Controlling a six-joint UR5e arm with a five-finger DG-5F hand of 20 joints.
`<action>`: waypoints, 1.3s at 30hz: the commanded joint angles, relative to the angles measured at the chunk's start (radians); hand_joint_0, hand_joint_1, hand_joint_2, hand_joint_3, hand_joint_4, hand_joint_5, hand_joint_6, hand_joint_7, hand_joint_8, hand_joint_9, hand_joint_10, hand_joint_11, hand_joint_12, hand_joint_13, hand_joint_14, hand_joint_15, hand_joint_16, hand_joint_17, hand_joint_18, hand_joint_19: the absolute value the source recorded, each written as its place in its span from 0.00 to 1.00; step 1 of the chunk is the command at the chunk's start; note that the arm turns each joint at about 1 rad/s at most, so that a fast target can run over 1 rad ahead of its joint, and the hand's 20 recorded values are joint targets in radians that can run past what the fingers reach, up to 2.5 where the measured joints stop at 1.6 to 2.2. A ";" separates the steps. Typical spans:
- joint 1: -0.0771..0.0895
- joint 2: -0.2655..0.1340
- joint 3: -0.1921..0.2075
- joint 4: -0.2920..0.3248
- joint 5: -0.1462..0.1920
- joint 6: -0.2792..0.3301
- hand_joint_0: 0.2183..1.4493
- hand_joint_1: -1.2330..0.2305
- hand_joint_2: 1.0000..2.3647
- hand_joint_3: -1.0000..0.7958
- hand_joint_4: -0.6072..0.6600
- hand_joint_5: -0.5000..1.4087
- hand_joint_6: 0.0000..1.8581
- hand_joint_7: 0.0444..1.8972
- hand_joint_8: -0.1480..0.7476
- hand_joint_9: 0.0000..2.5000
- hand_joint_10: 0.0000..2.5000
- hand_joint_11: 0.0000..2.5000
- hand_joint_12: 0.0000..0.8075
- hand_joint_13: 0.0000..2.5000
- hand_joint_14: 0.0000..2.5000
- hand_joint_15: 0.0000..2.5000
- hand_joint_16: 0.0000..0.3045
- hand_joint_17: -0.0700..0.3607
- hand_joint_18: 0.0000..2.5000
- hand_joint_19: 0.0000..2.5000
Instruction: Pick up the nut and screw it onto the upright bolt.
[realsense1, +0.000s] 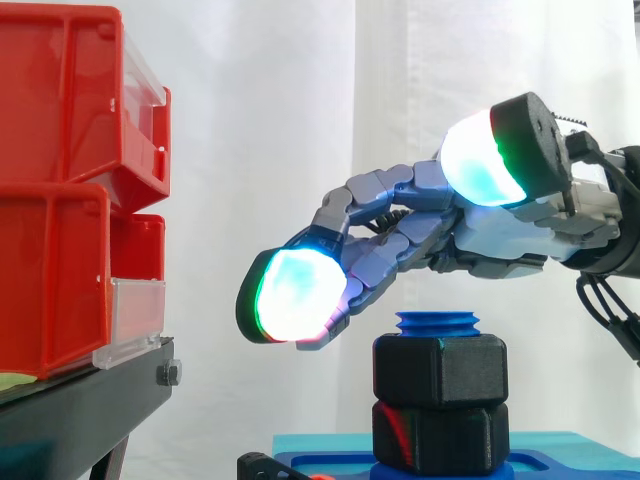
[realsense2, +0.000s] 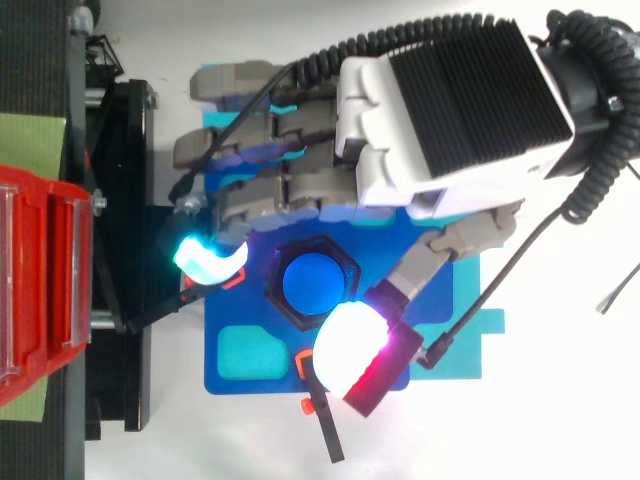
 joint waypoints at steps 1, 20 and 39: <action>0.013 -0.001 -0.002 -0.002 0.015 0.001 0.20 0.79 0.00 0.28 0.67 0.20 0.27 0.40 0.43 0.24 0.00 0.00 0.40 0.12 0.00 0.00 0.14 0.39 0.01 0.00; 0.013 0.001 0.007 -0.017 0.025 0.001 0.21 0.75 0.00 0.28 0.70 0.21 0.27 0.44 0.46 0.29 0.00 0.00 0.38 0.16 0.00 0.00 0.14 0.39 0.05 0.00; 0.017 0.001 0.015 -0.034 0.025 -0.003 0.22 0.73 0.00 0.28 0.71 0.23 0.27 0.52 0.47 0.32 0.00 0.00 0.37 0.19 0.00 0.00 0.13 0.38 0.08 0.00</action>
